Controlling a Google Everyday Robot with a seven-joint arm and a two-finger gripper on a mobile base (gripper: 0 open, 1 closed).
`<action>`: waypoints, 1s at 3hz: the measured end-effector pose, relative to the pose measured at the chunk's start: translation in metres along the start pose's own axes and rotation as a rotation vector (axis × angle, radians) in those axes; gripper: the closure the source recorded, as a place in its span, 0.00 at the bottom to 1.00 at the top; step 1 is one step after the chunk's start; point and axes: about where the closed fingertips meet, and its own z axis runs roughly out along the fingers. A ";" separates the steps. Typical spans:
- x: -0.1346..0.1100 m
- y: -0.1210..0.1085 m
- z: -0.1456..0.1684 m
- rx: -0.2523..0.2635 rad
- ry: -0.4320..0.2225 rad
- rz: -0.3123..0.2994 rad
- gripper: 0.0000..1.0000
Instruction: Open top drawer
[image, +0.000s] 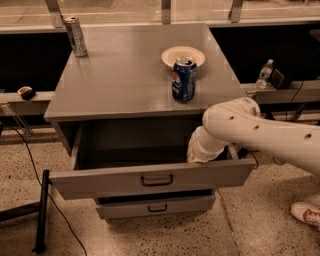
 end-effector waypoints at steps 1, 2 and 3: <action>-0.001 0.014 -0.001 -0.092 0.014 -0.053 1.00; 0.003 0.032 -0.005 -0.235 -0.024 -0.060 1.00; 0.008 0.052 -0.006 -0.329 -0.061 -0.024 1.00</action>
Offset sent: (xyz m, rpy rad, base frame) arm -0.0590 -0.0165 -0.0007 -0.0158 0.4372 0.1464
